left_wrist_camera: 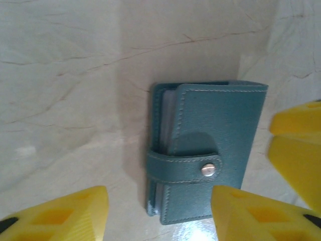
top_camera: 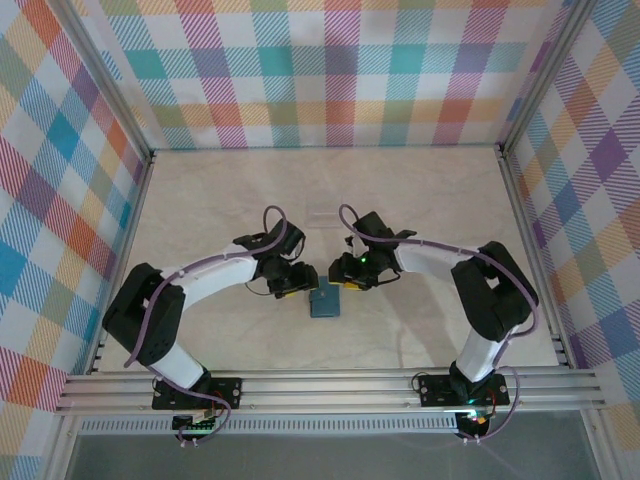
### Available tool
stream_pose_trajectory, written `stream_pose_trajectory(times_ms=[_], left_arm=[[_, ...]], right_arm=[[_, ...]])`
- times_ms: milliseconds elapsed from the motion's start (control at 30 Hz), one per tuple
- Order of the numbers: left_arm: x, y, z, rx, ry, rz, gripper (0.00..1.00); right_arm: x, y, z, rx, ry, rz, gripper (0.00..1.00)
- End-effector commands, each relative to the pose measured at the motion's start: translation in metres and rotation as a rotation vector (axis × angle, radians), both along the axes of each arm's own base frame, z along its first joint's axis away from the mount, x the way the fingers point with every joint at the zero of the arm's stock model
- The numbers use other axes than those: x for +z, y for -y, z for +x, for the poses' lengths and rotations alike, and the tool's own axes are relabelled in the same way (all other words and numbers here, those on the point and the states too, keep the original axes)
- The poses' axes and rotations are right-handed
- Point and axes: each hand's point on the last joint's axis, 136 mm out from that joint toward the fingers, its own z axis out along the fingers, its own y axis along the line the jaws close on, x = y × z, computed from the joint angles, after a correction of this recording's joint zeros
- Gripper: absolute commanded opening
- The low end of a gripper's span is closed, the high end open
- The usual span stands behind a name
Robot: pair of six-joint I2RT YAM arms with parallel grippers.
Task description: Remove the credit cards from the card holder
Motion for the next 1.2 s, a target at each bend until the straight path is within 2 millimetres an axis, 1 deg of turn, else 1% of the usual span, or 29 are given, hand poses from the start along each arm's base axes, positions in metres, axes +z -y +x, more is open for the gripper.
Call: stream_pose_trajectory(times_ms=[0, 133, 200, 400, 467, 567, 700, 867, 1033, 1167], left_arm=[[0.008, 0.016, 0.005, -0.029, 0.023, -0.001, 0.52], [0.005, 0.024, 0.004, -0.053, 0.017, 0.021, 0.45], [0.003, 0.028, 0.004, -0.068, 0.012, 0.033, 0.43], [-0.003, 0.036, -0.001, -0.124, 0.009, 0.116, 0.38], [-0.006, 0.038, -0.004, -0.142, 0.007, 0.141, 0.37], [-0.011, 0.038, -0.008, -0.161, 0.000, 0.174, 0.36], [-0.018, 0.033, -0.012, -0.166, -0.012, 0.212, 0.33], [-0.023, 0.030, -0.016, -0.183, -0.018, 0.228, 0.29], [-0.030, 0.032, -0.018, -0.199, -0.035, 0.234, 0.33], [-0.035, 0.030, -0.020, -0.216, -0.047, 0.252, 0.41]], right_arm=[[-0.004, -0.012, -0.002, 0.061, -0.002, 0.086, 0.48], [-0.016, -0.013, -0.003, 0.061, -0.027, 0.086, 0.45], [-0.020, -0.013, -0.003, 0.059, -0.031, 0.086, 0.42], [-0.026, -0.011, -0.007, 0.051, -0.044, 0.093, 0.30], [-0.027, -0.009, -0.008, 0.045, -0.048, 0.089, 0.24], [-0.028, -0.007, -0.009, 0.031, -0.056, 0.085, 0.18], [-0.031, -0.007, -0.010, 0.020, -0.075, 0.084, 0.13], [-0.033, -0.006, -0.011, 0.016, -0.089, 0.076, 0.13], [-0.034, -0.006, -0.010, 0.005, -0.101, 0.073, 0.13], [-0.034, -0.007, -0.011, 0.002, -0.111, 0.076, 0.13]])
